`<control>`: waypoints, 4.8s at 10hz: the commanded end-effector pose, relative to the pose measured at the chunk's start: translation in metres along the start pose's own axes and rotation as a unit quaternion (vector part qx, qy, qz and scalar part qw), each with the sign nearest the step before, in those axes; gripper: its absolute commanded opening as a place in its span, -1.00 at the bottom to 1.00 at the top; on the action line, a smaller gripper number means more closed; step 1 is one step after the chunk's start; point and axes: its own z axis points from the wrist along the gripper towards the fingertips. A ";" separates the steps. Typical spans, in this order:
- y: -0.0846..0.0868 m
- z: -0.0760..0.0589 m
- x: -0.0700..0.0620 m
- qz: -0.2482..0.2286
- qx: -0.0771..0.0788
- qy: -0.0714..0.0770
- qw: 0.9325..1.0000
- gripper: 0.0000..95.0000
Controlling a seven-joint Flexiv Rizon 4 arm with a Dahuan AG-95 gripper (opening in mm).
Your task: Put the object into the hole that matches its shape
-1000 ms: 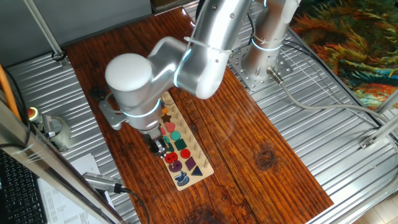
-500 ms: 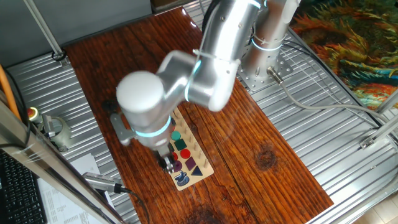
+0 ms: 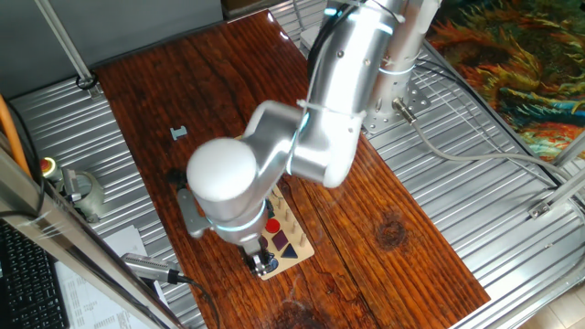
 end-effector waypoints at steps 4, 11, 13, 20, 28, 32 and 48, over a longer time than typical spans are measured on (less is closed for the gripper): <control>-0.002 0.017 0.004 0.004 0.001 -0.004 1.000 -1.00; 0.000 0.031 0.006 0.011 0.001 -0.014 1.000 -1.00; 0.001 0.033 0.008 0.017 0.000 -0.015 1.000 -1.00; 0.001 0.037 0.011 0.009 0.000 -0.019 1.000 -1.00; 0.002 0.040 0.011 0.001 -0.003 -0.021 1.000 -1.00; 0.002 0.041 0.011 0.002 -0.004 -0.020 1.000 -1.00; -0.001 0.027 0.013 -0.001 -0.009 -0.007 1.000 -0.60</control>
